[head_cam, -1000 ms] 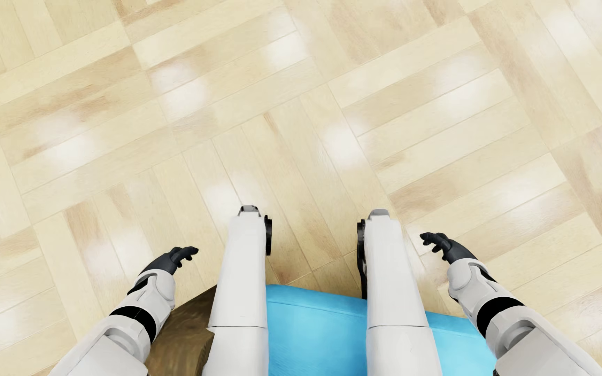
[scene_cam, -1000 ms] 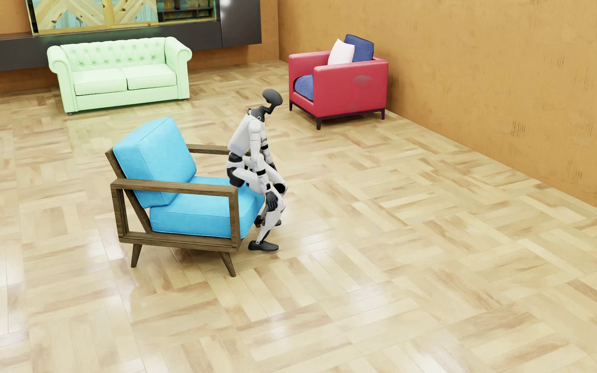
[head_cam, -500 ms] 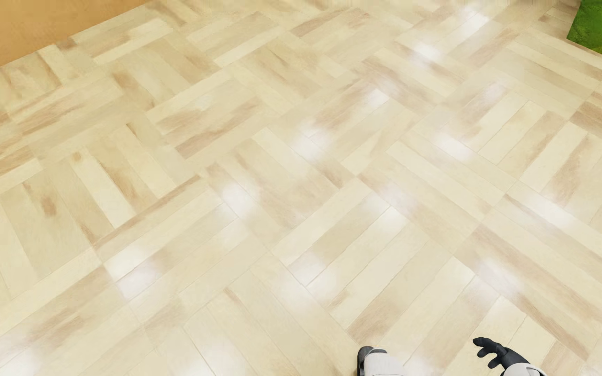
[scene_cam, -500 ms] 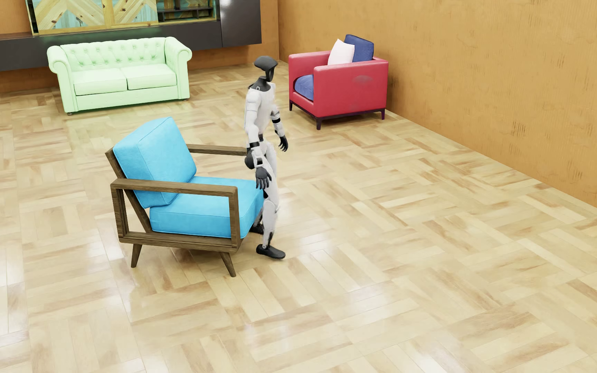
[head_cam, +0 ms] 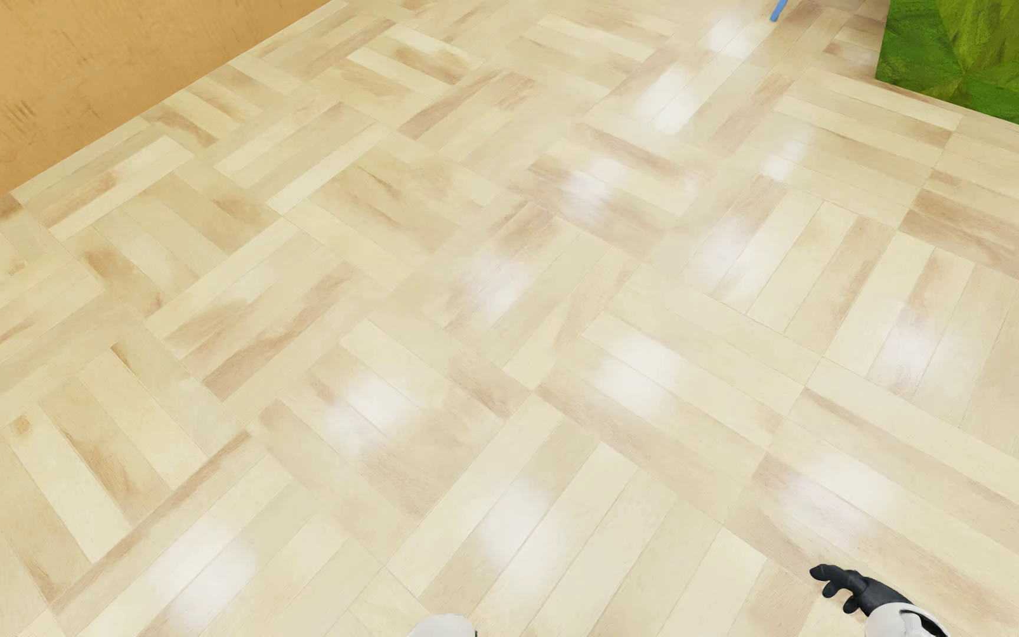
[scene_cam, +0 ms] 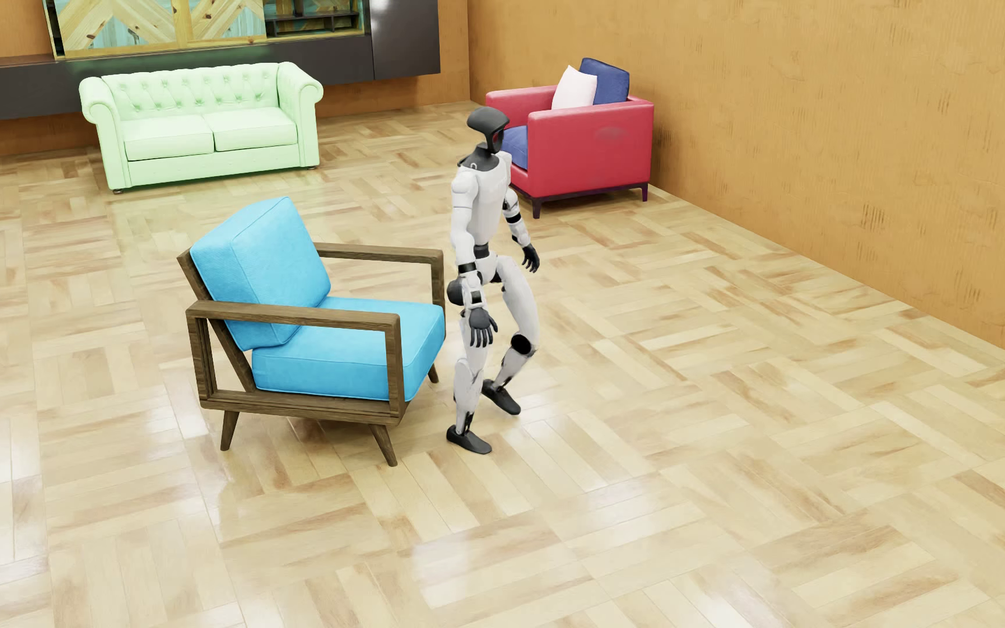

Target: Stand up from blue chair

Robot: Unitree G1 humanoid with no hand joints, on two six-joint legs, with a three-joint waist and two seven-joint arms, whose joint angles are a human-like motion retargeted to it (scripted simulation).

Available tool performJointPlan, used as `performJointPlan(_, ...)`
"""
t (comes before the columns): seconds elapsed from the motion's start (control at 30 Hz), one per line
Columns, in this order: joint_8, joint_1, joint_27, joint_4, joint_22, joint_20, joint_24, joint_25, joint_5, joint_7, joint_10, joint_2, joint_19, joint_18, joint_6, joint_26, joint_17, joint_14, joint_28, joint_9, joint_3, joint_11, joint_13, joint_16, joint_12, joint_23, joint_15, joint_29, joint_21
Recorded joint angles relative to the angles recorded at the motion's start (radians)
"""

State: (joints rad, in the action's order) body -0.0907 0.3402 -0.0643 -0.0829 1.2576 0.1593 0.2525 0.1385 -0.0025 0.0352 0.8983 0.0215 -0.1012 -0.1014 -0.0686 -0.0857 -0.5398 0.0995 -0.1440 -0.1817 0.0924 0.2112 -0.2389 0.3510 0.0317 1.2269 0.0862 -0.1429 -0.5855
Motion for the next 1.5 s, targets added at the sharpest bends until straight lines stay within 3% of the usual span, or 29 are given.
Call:
performJointPlan(0.07,-0.005,0.065,0.014,0.076,0.027,-0.008,-0.016,-0.018,0.003,0.012,-0.276,-0.075,-0.004,0.016,0.000,0.004,-0.020,-0.032,0.001,-0.001,0.022,-0.039,-0.006,-0.019,-0.007,-0.001,0.043,-0.007,-0.004)
performJointPlan(0.13,-0.017,0.051,0.022,0.123,0.039,-0.015,-0.031,-0.027,0.017,-0.007,-0.583,-0.146,0.005,0.022,-0.004,0.002,-0.026,-0.142,-0.006,0.007,0.035,-0.055,-0.005,-0.024,-0.029,0.009,0.066,-0.010,-0.025)
performJointPlan(0.23,-0.031,-0.016,0.016,0.104,0.055,-0.038,-0.032,-0.003,0.043,-0.053,-0.628,-0.216,-0.004,0.008,0.001,-0.015,0.004,-0.164,0.008,0.041,0.032,0.050,0.010,0.008,-0.083,0.015,0.078,0.009,-0.005)
performJointPlan(0.27,-0.036,-0.051,0.015,0.104,0.064,-0.037,-0.042,-0.008,0.028,-0.053,-0.632,-0.207,-0.044,0.023,0.015,-0.020,0.018,-0.182,0.001,0.049,0.020,0.163,0.022,0.020,-0.093,0.011,0.063,-0.003,0.013)
performJointPlan(0.33,-0.048,-0.129,0.003,0.116,0.080,-0.011,-0.064,-0.046,-0.055,-0.034,-0.597,-0.108,-0.268,0.065,0.033,-0.030,0.031,-0.158,0.003,0.044,-0.009,0.520,0.050,0.026,-0.082,0.007,-0.103,0.000,0.038)
performJointPlan(0.37,-0.049,-0.174,-0.003,0.116,0.062,-0.007,-0.080,-0.060,-0.095,-0.043,-0.590,-0.035,-0.314,0.095,0.041,-0.030,0.035,-0.122,-0.006,0.033,-0.023,0.702,0.052,0.031,-0.076,0.005,-0.164,0.013,0.032)
performJointPlan(0.43,-0.026,-0.253,-0.008,0.103,0.040,-0.005,-0.080,-0.062,-0.126,-0.050,-0.588,0.075,-0.256,0.100,0.039,-0.012,0.047,-0.081,-0.034,0.013,-0.050,0.856,0.055,0.030,-0.043,0.023,-0.083,0.000,0.017)
performJointPlan(0.53,0.014,-0.308,-0.007,0.057,-0.010,0.039,-0.089,-0.075,-0.145,-0.037,-0.590,0.164,-0.205,0.060,0.036,0.013,0.061,-0.030,-0.067,0.043,-0.077,0.635,0.089,0.035,-0.020,0.028,-0.028,0.013,0.065)
performJointPlan(0.67,0.114,-0.250,-0.006,-0.011,-0.023,0.126,-0.082,-0.078,-0.175,0.011,-0.456,0.162,-0.167,0.009,0.051,0.027,0.056,0.060,-0.072,0.078,-0.072,0.126,0.125,0.039,0.013,0.038,-0.183,0.011,0.096)
performJointPlan(0.77,0.134,-0.222,0.000,-0.054,-0.006,0.152,-0.082,-0.071,-0.208,0.053,-0.443,0.153,-0.211,-0.028,0.062,0.029,0.043,0.057,-0.068,0.091,-0.063,0.084,0.133,0.033,0.020,0.030,-0.270,0.015,0.108)
performJointPlan(0.9,0.093,-0.111,0.021,-0.121,0.022,0.157,-0.041,-0.034,-0.172,0.087,-0.428,0.069,-0.151,-0.092,0.051,0.029,0.007,-0.035,-0.043,0.103,-0.046,0.054,0.133,0.027,0.035,0.001,-0.050,0.021,0.127)
performJointPlan(0.93,0.086,-0.088,0.028,-0.132,0.048,0.139,-0.058,-0.042,-0.158,0.091,-0.428,0.065,-0.153,-0.097,0.042,0.029,0.003,-0.071,-0.046,0.095,-0.044,0.052,0.119,0.018,0.053,0.002,-0.043,0.008,0.125)
performJointPlan(0.97,0.074,-0.072,0.028,-0.133,0.061,0.145,-0.058,-0.047,-0.144,0.089,-0.426,0.065,-0.154,-0.096,0.038,0.020,0.004,-0.096,-0.047,0.095,-0.047,0.052,0.109,0.013,0.053,0.009,-0.042,-0.009,0.123)
performJointPlan(1.07,0.051,-0.057,0.033,-0.093,0.074,0.186,0.009,-0.059,-0.124,0.041,-0.396,0.026,-0.132,-0.064,0.027,-0.004,-0.007,-0.056,0.039,0.098,-0.047,-0.005,0.111,0.004,0.057,0.005,-0.022,-0.006,0.167)
performJointPlan(1.1,0.045,-0.074,0.037,-0.073,0.096,0.200,0.025,-0.071,-0.127,0.028,-0.412,0.019,-0.171,-0.074,0.017,0.025,-0.013,-0.028,-0.004,0.089,-0.043,-0.011,0.118,-0.009,0.075,-0.001,-0.011,0.006,0.147)
performJointPlan(1.2,0.035,-0.119,0.039,-0.035,0.092,0.201,0.014,-0.088,-0.109,0.006,-0.488,0.007,-0.139,-0.037,0.009,0.034,0.014,-0.009,-0.019,0.096,-0.043,-0.035,0.127,-0.005,0.077,0.026,-0.020,-0.001,0.148)
performJointPlan(1.33,0.033,-0.160,0.057,-0.021,0.086,0.209,-0.002,-0.099,-0.104,-0.013,-0.619,0.033,-0.112,-0.040,-0.001,0.045,0.057,-0.074,-0.061,0.088,-0.053,-0.033,0.144,0.005,0.064,0.015,-0.031,-0.022,0.138)
performJointPlan(1.5,0.045,-0.157,0.052,-0.006,0.102,0.211,-0.005,-0.106,-0.122,-0.026,-0.674,0.066,-0.113,-0.045,0.002,0.045,0.079,-0.093,-0.050,0.077,-0.056,-0.053,0.141,0.002,0.064,0.028,-0.065,-0.017,0.128)
